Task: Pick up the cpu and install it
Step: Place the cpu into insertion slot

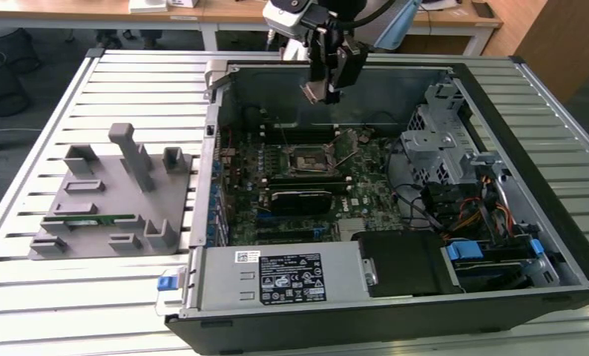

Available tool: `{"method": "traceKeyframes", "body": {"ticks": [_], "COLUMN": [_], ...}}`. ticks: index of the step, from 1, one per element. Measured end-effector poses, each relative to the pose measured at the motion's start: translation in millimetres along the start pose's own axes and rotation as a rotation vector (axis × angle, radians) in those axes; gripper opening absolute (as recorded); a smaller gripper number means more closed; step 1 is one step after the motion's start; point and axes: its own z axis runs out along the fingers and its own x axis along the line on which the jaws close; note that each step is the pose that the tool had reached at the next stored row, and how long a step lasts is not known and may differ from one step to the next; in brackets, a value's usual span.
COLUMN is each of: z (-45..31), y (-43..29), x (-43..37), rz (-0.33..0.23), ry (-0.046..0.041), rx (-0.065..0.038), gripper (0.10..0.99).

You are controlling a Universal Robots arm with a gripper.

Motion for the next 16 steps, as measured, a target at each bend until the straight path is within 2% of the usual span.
{"method": "traceKeyframes", "body": {"ticks": [16], "z": [2.0], "y": [0.0], "x": [0.3], "rz": [0.223], "ry": [-0.0087], "rx": [0.0], "gripper": [0.541]}}
